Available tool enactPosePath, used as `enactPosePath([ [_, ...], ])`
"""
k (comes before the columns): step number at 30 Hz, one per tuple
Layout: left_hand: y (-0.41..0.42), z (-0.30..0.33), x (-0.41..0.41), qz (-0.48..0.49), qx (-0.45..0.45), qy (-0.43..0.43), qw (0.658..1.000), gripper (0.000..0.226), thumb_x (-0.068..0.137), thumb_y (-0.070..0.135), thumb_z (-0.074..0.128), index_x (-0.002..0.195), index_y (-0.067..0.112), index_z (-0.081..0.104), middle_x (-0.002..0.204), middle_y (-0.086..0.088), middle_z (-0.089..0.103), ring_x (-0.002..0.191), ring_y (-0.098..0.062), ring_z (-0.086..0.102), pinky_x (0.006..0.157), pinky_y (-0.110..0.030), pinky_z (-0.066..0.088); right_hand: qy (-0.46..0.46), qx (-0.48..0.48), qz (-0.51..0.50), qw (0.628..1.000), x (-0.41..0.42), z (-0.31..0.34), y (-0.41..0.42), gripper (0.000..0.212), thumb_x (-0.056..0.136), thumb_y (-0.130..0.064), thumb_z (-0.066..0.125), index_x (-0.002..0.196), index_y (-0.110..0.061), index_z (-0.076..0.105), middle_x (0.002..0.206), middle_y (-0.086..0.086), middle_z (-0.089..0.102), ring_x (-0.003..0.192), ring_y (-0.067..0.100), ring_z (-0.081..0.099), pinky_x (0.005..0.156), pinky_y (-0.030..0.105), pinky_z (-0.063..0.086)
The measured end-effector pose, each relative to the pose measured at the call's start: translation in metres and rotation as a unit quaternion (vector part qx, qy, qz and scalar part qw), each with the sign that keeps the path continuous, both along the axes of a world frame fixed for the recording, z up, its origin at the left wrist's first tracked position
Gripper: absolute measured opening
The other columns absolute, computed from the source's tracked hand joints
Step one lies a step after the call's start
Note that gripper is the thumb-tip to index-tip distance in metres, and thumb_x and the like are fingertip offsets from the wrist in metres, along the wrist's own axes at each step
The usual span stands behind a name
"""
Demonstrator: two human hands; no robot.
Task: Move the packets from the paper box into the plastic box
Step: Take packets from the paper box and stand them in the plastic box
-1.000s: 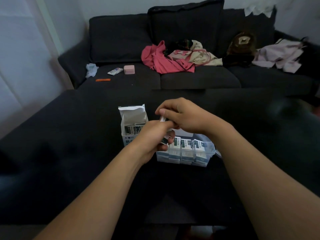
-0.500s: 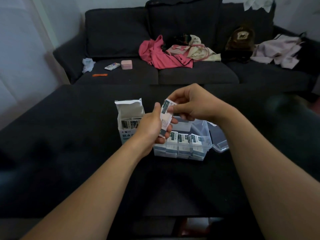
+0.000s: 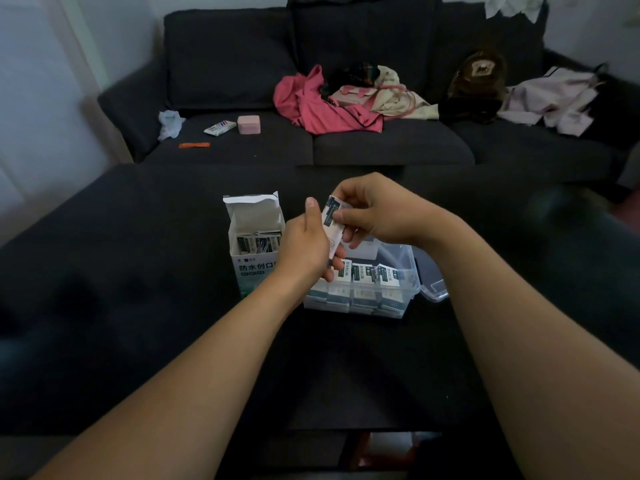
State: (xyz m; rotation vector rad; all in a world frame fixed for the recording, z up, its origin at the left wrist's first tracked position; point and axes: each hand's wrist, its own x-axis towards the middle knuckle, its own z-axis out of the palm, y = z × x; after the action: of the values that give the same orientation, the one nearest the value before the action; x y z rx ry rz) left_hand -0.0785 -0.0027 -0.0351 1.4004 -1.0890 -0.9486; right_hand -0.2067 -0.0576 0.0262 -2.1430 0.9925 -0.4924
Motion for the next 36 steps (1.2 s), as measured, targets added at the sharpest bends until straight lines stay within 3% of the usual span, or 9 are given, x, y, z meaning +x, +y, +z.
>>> enactPosePath([
  [2, -0.001, 0.002, 0.003, -0.013, 0.006, -0.04, 0.999, 0.072, 0.108, 0.052, 0.016, 0.091, 0.007, 0.07, 0.065, -0.014, 0.068, 0.048, -0.02, 0.064, 0.039, -0.026, 0.047, 0.006, -0.015, -0.018, 1.0, -0.004, 0.001, -0.006, 0.009, 0.1, -0.005, 0.057, 0.1, -0.003, 0.065, 0.085, 0.014, 0.07, 0.068, 0.014, 0.066, 0.062, 0.023, 0.059],
  [4, -0.001, 0.0, 0.01, -0.001, -0.038, -0.17, 0.985, 0.071, 0.107, 0.053, 0.019, 0.085, 0.012, 0.072, 0.07, -0.011, 0.071, 0.059, -0.023, 0.069, 0.048, -0.033, 0.053, 0.03, -0.035, -0.045, 0.998, -0.013, 0.004, -0.014, 0.01, 0.099, -0.004, 0.058, 0.093, -0.008, 0.066, 0.085, 0.016, 0.071, 0.066, 0.014, 0.064, 0.059, 0.024, 0.056],
  [7, 0.0, -0.004, 0.018, 0.001, -0.162, -0.403, 0.901, 0.066, 0.106, 0.051, 0.027, 0.079, 0.011, 0.071, 0.074, -0.005, 0.069, 0.07, -0.019, 0.065, 0.064, -0.037, 0.049, 0.169, -0.036, -0.053, 0.984, -0.03, 0.004, -0.026, 0.009, 0.099, -0.008, 0.059, 0.095, -0.009, 0.068, 0.093, 0.015, 0.073, 0.071, 0.016, 0.063, 0.06, 0.023, 0.05],
  [10, -0.003, -0.009, 0.019, -0.105, -0.151, -0.49, 0.852, 0.051, 0.104, 0.052, 0.035, 0.091, 0.019, 0.072, 0.095, 0.001, 0.067, 0.086, -0.017, 0.062, 0.074, -0.038, 0.05, 0.275, 0.018, -0.044, 0.96, -0.03, -0.005, -0.03, 0.01, 0.099, -0.011, 0.059, 0.1, -0.009, 0.069, 0.094, 0.009, 0.073, 0.075, 0.013, 0.064, 0.063, 0.023, 0.05],
  [13, -0.004, -0.014, 0.021, -0.173, -0.103, -0.522, 0.828, 0.052, 0.101, 0.059, 0.031, 0.096, 0.025, 0.07, 0.106, 0.005, 0.065, 0.096, -0.018, 0.062, 0.083, -0.042, 0.053, 0.303, 0.024, -0.028, 0.952, -0.016, -0.012, -0.032, 0.009, 0.099, -0.013, 0.059, 0.099, -0.01, 0.068, 0.093, 0.01, 0.072, 0.079, 0.016, 0.064, 0.071, 0.029, 0.052],
  [20, 0.001, -0.011, 0.018, -0.206, -0.032, -0.571, 0.794, 0.049, 0.107, 0.048, 0.029, 0.068, 0.025, 0.047, 0.083, 0.001, 0.055, 0.076, -0.019, 0.053, 0.067, -0.036, 0.038, 0.381, 0.069, -0.02, 0.922, -0.002, -0.023, -0.034, 0.007, 0.099, -0.016, 0.059, 0.102, -0.013, 0.064, 0.093, 0.004, 0.068, 0.079, 0.012, 0.063, 0.068, 0.025, 0.049],
  [26, 0.002, -0.012, 0.017, -0.216, -0.002, -0.573, 0.791, 0.049, 0.106, 0.05, 0.028, 0.068, 0.028, 0.051, 0.077, 0.005, 0.053, 0.073, -0.016, 0.055, 0.065, -0.035, 0.04, 0.4, 0.072, -0.031, 0.913, 0.005, -0.032, -0.036, 0.014, 0.097, -0.017, 0.062, 0.107, -0.008, 0.065, 0.104, 0.011, 0.072, 0.091, 0.019, 0.068, 0.086, 0.034, 0.056],
  [31, 0.002, -0.013, 0.015, -0.216, 0.016, -0.568, 0.794, 0.05, 0.106, 0.052, 0.028, 0.068, 0.028, 0.051, 0.078, 0.003, 0.055, 0.079, -0.022, 0.058, 0.07, -0.037, 0.043, 0.401, 0.062, -0.052, 0.912, 0.008, -0.042, -0.034, 0.013, 0.094, -0.014, 0.066, 0.086, -0.014, 0.057, 0.089, 0.006, 0.068, 0.08, 0.016, 0.067, 0.076, 0.03, 0.056],
  [36, 0.003, -0.013, 0.016, -0.218, 0.02, -0.559, 0.8, 0.049, 0.105, 0.054, 0.029, 0.067, 0.031, 0.048, 0.075, 0.006, 0.052, 0.079, -0.022, 0.058, 0.071, -0.038, 0.045, 0.412, 0.064, -0.062, 0.907, 0.013, -0.048, -0.031, 0.014, 0.09, -0.014, 0.071, 0.1, -0.012, 0.062, 0.098, 0.006, 0.07, 0.089, 0.018, 0.07, 0.09, 0.037, 0.058],
])
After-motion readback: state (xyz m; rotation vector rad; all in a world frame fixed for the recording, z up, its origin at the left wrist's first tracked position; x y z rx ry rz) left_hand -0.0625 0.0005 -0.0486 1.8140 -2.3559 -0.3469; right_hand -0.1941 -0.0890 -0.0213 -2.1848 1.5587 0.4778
